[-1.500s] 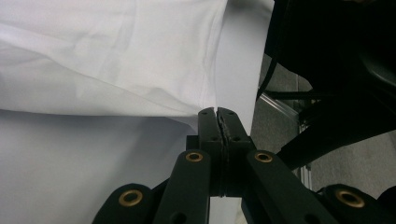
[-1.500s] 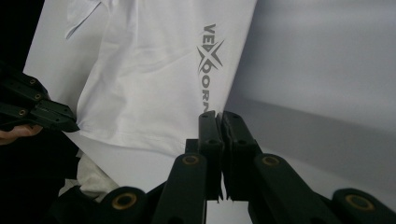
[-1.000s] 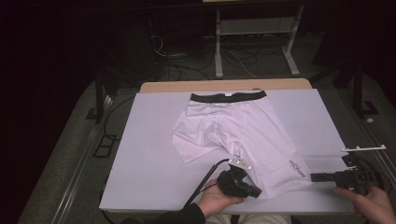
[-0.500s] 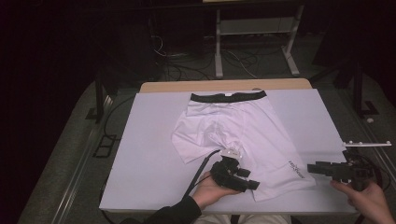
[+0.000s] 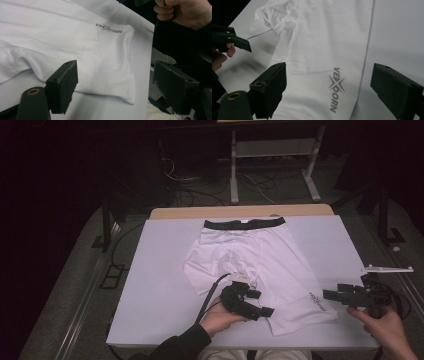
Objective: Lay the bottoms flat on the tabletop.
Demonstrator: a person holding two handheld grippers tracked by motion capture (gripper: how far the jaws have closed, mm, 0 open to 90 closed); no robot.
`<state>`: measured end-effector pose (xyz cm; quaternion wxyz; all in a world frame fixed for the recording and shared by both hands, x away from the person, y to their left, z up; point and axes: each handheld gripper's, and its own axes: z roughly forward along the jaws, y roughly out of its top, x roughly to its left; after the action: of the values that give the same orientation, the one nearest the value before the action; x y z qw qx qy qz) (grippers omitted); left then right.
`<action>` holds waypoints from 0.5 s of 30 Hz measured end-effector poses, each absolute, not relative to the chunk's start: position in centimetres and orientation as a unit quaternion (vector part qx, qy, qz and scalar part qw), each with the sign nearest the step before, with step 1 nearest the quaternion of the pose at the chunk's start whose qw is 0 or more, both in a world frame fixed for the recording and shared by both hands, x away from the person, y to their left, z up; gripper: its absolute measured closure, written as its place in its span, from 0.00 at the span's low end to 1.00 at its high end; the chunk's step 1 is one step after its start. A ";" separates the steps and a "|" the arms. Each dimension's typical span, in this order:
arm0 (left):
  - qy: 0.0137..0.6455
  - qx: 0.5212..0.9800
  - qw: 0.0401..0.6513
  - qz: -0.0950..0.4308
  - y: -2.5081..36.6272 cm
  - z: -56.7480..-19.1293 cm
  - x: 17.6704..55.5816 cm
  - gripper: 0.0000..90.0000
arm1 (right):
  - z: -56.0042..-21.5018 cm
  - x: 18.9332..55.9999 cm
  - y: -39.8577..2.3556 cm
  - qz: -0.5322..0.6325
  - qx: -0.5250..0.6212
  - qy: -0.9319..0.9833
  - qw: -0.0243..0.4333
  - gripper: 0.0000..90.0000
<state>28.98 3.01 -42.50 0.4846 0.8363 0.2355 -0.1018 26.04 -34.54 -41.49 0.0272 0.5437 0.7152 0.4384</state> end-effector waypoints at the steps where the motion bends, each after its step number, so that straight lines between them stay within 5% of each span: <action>1: 0.235 0.838 0.483 -0.101 3.1 -42.4 29.1 0.20 | -41.4 26.1 -34.4 0.439 0.544 0.715 0.030 0.05; 15: 0.224 0.846 0.473 -0.097 5.2 -40.5 30.5 0.00 | -40.1 28.1 -31.7 0.455 0.503 0.731 0.070 0.00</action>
<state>30.51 5.20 -40.46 0.4733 0.8464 0.2242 -0.0971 28.08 -31.69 -40.10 0.0702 0.5029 0.7314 0.4553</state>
